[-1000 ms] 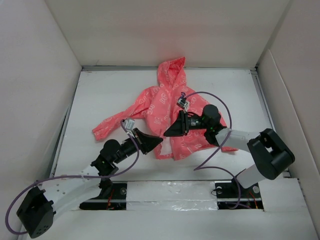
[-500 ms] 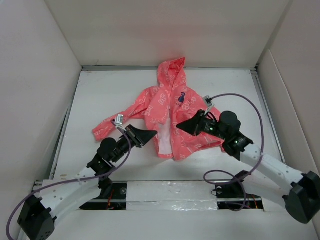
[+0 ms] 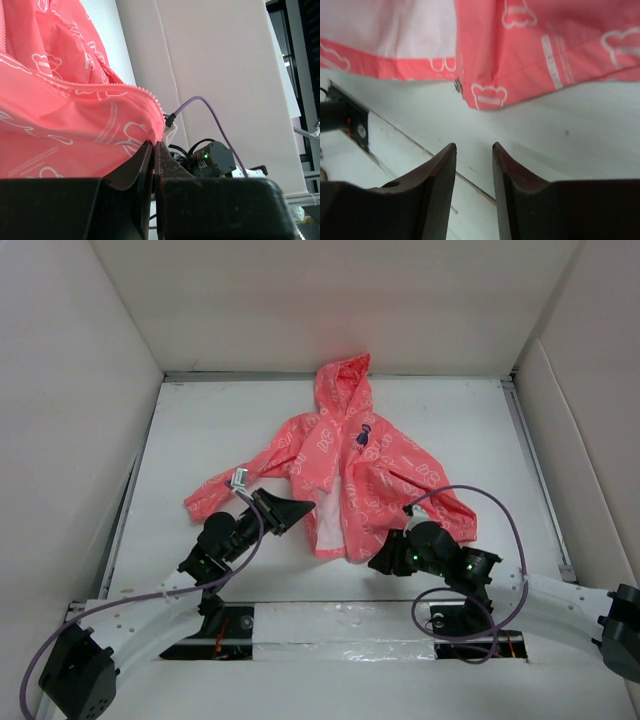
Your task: Zip up the jacket
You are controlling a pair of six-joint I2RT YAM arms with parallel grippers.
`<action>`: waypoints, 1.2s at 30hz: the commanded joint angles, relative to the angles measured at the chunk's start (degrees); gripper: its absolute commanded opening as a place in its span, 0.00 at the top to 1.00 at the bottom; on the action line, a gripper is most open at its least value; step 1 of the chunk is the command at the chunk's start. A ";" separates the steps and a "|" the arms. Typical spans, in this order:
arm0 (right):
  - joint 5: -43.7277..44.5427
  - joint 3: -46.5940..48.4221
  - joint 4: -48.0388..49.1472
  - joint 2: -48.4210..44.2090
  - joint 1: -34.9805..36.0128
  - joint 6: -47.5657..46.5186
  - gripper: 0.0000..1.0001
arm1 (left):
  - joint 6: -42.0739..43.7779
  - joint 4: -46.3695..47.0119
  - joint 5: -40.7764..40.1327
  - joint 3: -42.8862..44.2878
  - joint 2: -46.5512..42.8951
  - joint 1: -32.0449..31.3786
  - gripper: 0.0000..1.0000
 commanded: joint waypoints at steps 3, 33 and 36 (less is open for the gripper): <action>5.48 -1.57 2.89 -0.01 3.85 7.02 0.47 | 0.07 4.38 1.85 -1.88 -0.20 0.89 1.00; 25.08 -4.74 30.49 19.06 13.43 19.77 0.45 | 2.18 4.30 2.38 -2.85 -0.64 0.89 1.00; 23.77 -4.65 32.25 21.07 13.43 19.42 0.47 | 2.18 4.30 2.20 -2.94 -0.46 0.89 1.00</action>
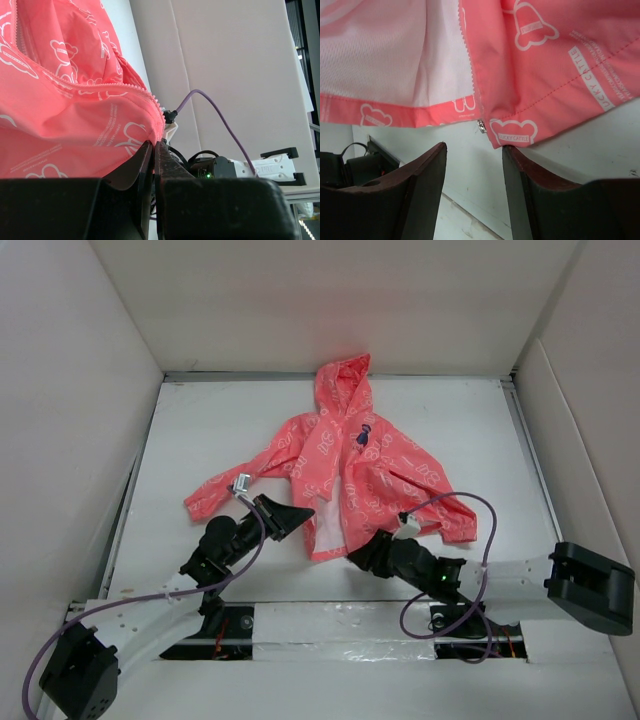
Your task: Zip up the jacket
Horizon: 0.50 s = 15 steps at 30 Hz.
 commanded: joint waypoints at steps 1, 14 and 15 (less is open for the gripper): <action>3.33 0.92 1.89 2.00 0.49 0.66 0.47 | 0.56 2.92 0.54 0.43 -0.46 0.25 1.00; 3.67 1.19 7.26 7.45 0.49 0.83 0.56 | 0.12 4.85 0.98 -0.28 1.03 0.25 1.00; 3.85 0.84 7.78 7.63 0.49 1.01 0.58 | -0.05 5.29 0.98 -0.36 0.94 0.25 1.00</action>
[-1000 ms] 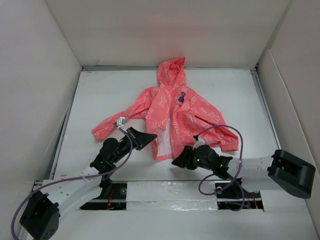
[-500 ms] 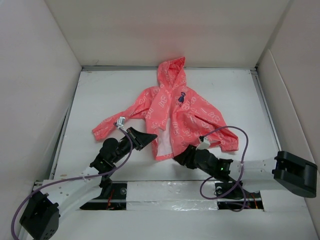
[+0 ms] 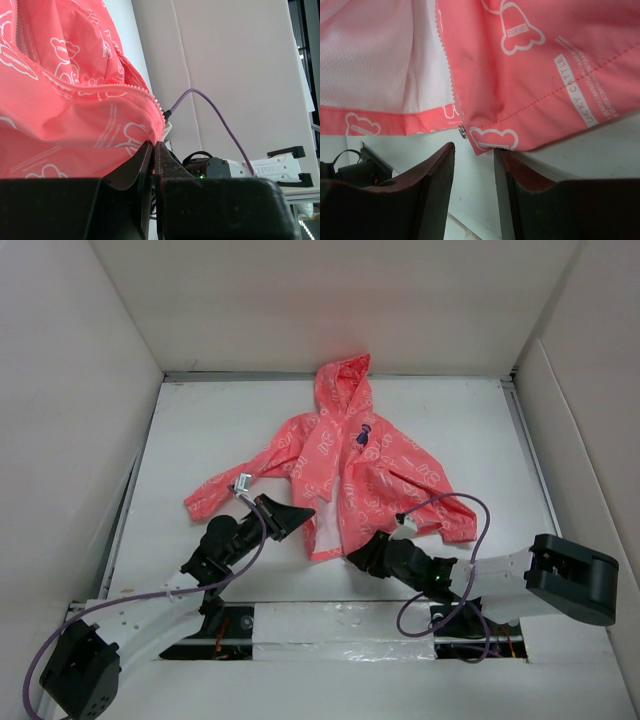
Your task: Zip up the jacket
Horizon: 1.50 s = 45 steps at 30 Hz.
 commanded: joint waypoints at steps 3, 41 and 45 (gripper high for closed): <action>4.31 -0.15 4.75 0.84 0.49 0.47 0.63 | -0.01 4.83 0.92 -0.34 -0.08 0.25 1.00; 4.93 0.73 8.55 -3.37 -0.04 -10.06 0.96 | 2.01 7.12 -1.46 -0.70 5.89 -1.94 1.00; 4.14 3.36 -0.06 -16.26 -0.04 -16.65 1.00 | 3.24 7.03 -1.54 0.44 6.07 -1.94 1.00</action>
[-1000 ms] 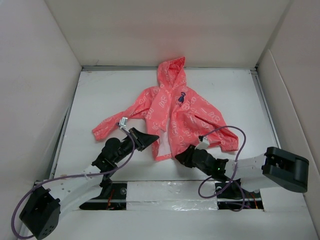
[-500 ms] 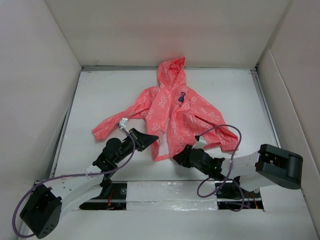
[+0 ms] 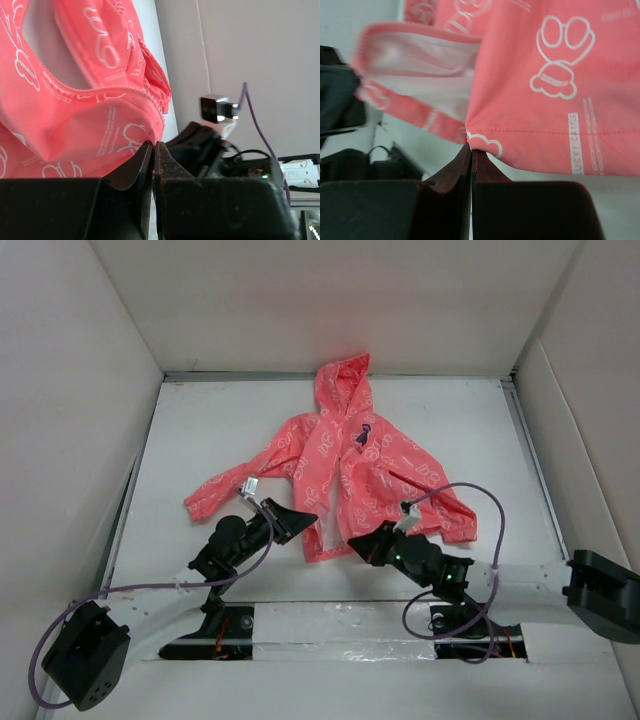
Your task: Zip up the jacket
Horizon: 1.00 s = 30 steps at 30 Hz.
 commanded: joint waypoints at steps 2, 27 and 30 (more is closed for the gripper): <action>1.63 4.46 -5.98 -11.43 -1.06 -9.32 1.00 | 3.24 3.66 0.60 3.11 0.17 -0.26 1.00; -57.61 11.50 68.98 28.63 -26.21 0.69 1.00 | 3.77 0.34 -3.18 2.94 -6.77 1.85 1.00; -59.63 14.29 67.39 25.47 -26.21 -0.81 1.00 | 4.74 -0.37 -3.61 4.34 -6.95 1.85 1.00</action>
